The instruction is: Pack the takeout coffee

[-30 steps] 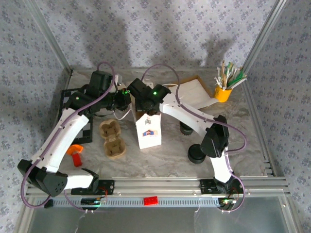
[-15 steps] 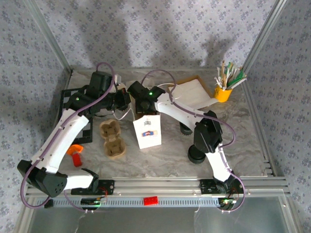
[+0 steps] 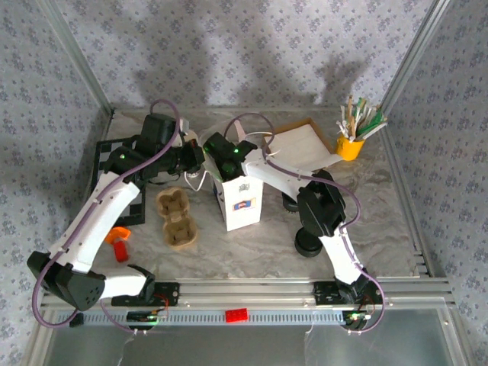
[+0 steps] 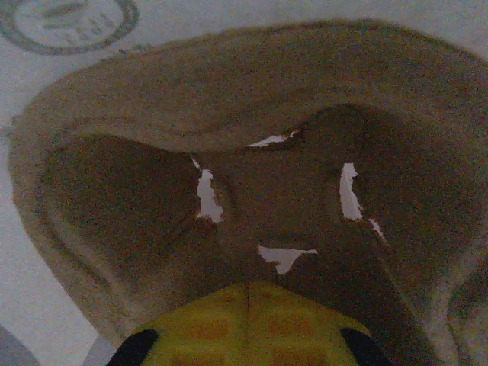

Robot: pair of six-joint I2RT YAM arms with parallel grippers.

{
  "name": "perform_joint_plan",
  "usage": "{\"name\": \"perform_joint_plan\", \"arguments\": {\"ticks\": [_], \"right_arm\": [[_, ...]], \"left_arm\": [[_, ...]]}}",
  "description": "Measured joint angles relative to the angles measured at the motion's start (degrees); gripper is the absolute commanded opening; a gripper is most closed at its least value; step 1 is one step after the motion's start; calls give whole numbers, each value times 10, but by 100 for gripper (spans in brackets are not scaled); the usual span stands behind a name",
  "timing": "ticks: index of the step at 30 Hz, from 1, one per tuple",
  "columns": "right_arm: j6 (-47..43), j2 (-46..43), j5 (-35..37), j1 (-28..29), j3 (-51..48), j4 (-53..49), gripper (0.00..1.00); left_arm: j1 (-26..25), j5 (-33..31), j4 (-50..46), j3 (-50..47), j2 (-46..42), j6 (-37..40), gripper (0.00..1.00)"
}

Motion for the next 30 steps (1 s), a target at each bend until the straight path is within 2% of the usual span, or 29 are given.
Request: {"name": "perform_joint_plan", "arguments": {"ticks": [22,30], "right_arm": [[-2,8,-10,4,1,26,0],[-9,-13,-6,10,15,-12,0]], "left_arm": [[0,-4,2,-1,1,0,0],[4,-7,2,-1,1,0,0]]}}
